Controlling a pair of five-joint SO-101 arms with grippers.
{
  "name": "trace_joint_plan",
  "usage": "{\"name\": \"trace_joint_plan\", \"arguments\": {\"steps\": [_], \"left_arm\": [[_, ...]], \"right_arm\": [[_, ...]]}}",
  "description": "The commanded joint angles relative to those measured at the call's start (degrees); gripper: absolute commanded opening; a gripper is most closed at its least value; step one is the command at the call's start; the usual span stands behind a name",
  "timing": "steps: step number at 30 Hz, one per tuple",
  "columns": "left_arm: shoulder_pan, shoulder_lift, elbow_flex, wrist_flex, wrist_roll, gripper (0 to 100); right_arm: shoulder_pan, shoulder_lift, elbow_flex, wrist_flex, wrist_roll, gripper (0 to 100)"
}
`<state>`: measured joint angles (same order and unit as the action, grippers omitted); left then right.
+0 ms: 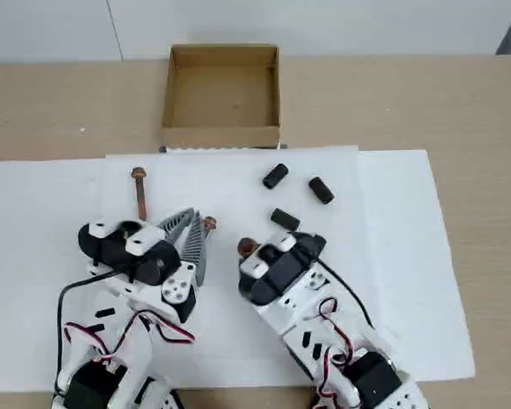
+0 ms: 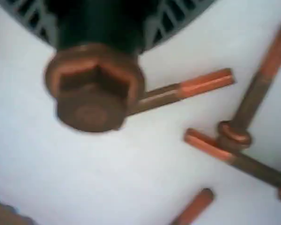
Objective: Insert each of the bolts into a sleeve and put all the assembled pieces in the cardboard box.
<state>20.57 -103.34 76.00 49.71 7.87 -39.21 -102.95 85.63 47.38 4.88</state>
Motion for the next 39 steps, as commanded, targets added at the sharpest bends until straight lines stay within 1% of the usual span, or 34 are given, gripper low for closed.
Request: {"name": "trace_joint_plan", "arguments": {"steps": [1, 4, 8, 12, 15, 20, 28, 30, 39], "left_arm": [[-1.85, -0.26, 0.66, -1.32, -0.35, 0], [-5.1, -0.26, 4.09, -1.41, -0.53, 0], [-10.73, -0.26, 9.89, -1.67, -4.92, 0], [-15.91, -0.44, 14.64, -1.41, -6.07, 0], [-17.85, -0.26, 16.31, -1.41, -7.3, 0], [-18.46, -0.26, 20.44, -1.41, -9.23, 0], [-18.37, -0.26, 20.35, -1.14, -9.23, 1], [-18.02, -0.44, 20.35, 0.44, -9.32, 1], [-18.2, -0.53, 20.35, 0.44, -9.23, 1]], "right_arm": [[4.18, -0.48, -1.58, -1.36, 0.18, 0.2], [7.87, -0.48, -1.49, -1.36, 0.18, 0.2], [14.64, 0.13, -1.58, 1.19, 0.0, 0.2], [20.26, 0.13, -3.69, 6.55, -6.15, 0.2], [20.88, 0.22, -7.03, 7.43, -6.95, 0.3], [20.79, 3.82, -13.01, 7.69, -7.21, 0.3], [20.88, 31.69, -34.46, 6.11, -7.38, 0.2], [20.88, 38.73, -39.47, 4.0, -7.12, 0.2], [20.97, 66.77, -56.0, -5.76, -6.86, 0.3]]}}
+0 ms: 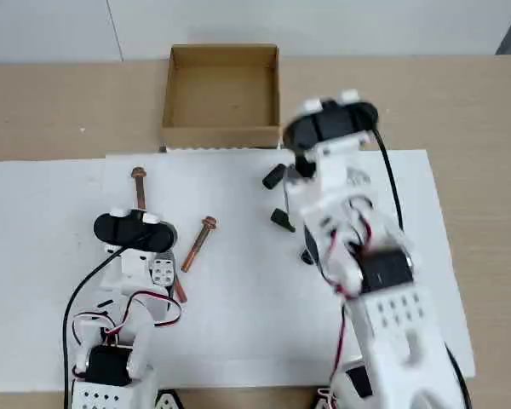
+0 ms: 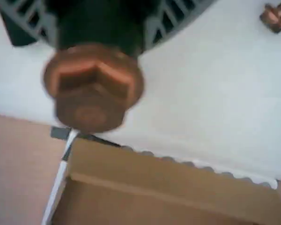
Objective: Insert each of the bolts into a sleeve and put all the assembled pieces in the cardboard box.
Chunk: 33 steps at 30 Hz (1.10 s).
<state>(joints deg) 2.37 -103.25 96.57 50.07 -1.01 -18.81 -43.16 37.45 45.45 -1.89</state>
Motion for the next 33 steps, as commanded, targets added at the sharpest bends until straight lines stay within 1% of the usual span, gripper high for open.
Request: {"name": "trace_joint_plan", "arguments": {"steps": [1, 10, 17, 20, 26, 33], "left_arm": [[0.0, -0.62, -0.22, 0.09, -0.35, 1], [0.18, -0.62, -0.22, 0.09, -0.35, 1], [0.09, -0.62, -0.22, 0.09, -0.35, 1], [0.09, -0.62, -0.22, 0.09, -0.35, 1], [0.09, -0.62, -0.22, 0.18, -0.35, 1], [0.09, -0.62, -0.22, 0.26, -0.35, 1]], "right_arm": [[0.57, 9.71, -9.67, -4.79, -0.09, 0.3], [0.4, 34.24, -26.81, -15.78, 8.26, 0.3], [0.22, 49.63, -42.55, -16.31, 14.68, 0.3], [-0.92, 54.55, -47.91, -16.31, 18.29, 0.3], [-3.65, 62.29, -53.27, -16.31, 26.64, 0.3], [-4.44, 68.26, -55.82, -16.31, 30.95, 0.5]]}}
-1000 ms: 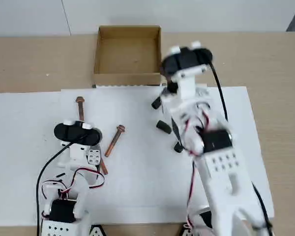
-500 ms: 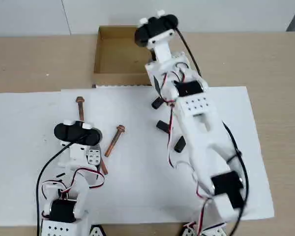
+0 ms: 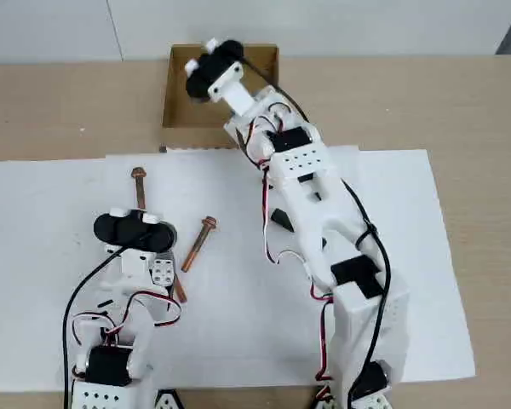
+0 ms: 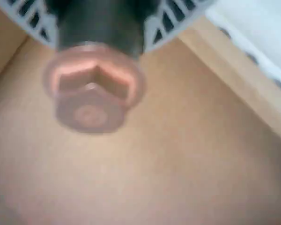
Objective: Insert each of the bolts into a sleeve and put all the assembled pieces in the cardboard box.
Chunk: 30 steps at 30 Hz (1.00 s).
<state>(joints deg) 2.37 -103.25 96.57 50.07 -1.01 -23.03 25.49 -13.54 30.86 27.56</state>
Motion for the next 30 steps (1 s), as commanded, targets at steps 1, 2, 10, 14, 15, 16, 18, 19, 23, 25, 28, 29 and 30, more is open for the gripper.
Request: {"name": "trace_joint_plan", "arguments": {"steps": [1, 2, 10, 14, 15, 16, 18, 19, 23, 25, 28, 29, 30], "left_arm": [[0.09, -0.62, -0.22, 0.26, -0.35, 1], [0.09, -0.62, -0.22, 0.26, -0.35, 1], [0.0, -0.62, -0.22, 0.26, -0.35, 1], [0.0, -0.62, -0.22, 0.26, -0.35, 1], [0.0, -0.62, -0.22, 0.26, -0.35, 1], [0.0, -0.62, -0.22, 0.26, -0.35, 1], [0.0, -0.62, -0.22, 0.26, -0.35, 1], [0.0, -0.62, -0.22, 0.26, -0.35, 1], [0.0, -0.62, -0.22, 0.26, -0.35, 1], [0.0, -0.62, -0.22, 0.26, -0.35, 1], [0.0, -0.62, -0.22, 0.26, -0.35, 1], [0.0, -0.62, -0.22, 0.26, -0.35, 1], [0.0, -0.62, -0.22, 0.26, -0.35, 1]], "right_arm": [[-0.22, 0.04, -4.92, -1.71, 2.02, 0.5], [-0.22, 0.4, -4.92, -1.71, 2.46, 0.5], [-0.22, 1.19, -5.01, -1.27, 3.43, 13.6], [-0.13, 0.84, -5.01, -1.36, 3.96, 14.4], [-0.13, 0.75, -5.1, -1.54, 4.31, 14.4], [-0.04, 0.75, -5.19, -1.71, 4.31, 14.4], [-0.04, 0.75, -6.68, -1.27, 4.31, 14.4], [0.04, 0.84, -7.65, -1.19, 4.13, 14.4], [0.04, 1.01, -10.46, 0.31, 4.13, 14.4], [0.13, 0.75, -11.34, 3.03, 3.96, 14.4], [1.1, 0.57, -13.19, 6.9, 3.69, 14.4], [1.45, 0.57, -13.89, 8.22, 2.99, 14.4], [1.71, 0.13, -14.51, 9.54, 1.49, 14.4]]}}
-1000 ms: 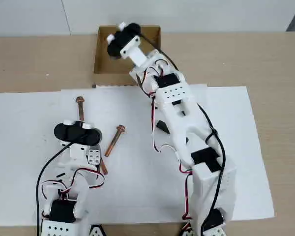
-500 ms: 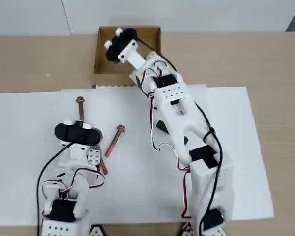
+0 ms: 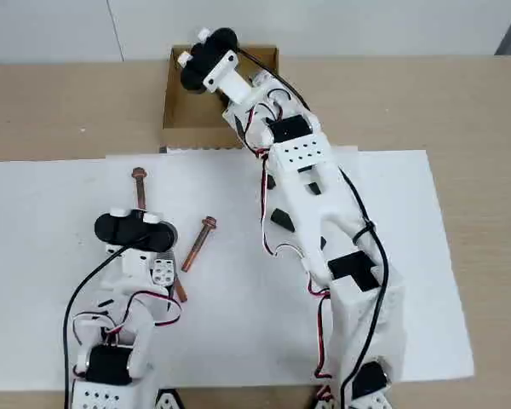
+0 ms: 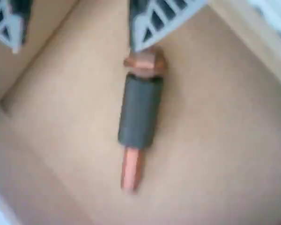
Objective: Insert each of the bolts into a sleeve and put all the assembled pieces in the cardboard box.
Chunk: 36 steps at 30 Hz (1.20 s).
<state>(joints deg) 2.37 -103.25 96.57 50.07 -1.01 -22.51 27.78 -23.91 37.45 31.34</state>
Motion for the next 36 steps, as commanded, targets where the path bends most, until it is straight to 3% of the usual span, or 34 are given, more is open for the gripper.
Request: {"name": "trace_joint_plan", "arguments": {"steps": [1, 18, 27, 36], "left_arm": [[0.0, -0.62, -0.22, 0.26, -0.35, 1], [-0.09, -0.62, -0.22, 0.26, -0.35, 1], [-0.09, -0.62, -0.22, 0.26, -0.35, 1], [-0.09, -0.62, -0.22, 0.26, -0.35, 1]], "right_arm": [[1.27, -3.21, -4.66, 4.44, -3.87, 14.3], [1.27, -17.63, -4.92, 34.33, -19.25, 14.3], [4.44, -17.63, -4.92, 44.97, -19.87, 14.3], [9.71, -12.88, -4.66, 47.08, -19.52, 14.5]]}}
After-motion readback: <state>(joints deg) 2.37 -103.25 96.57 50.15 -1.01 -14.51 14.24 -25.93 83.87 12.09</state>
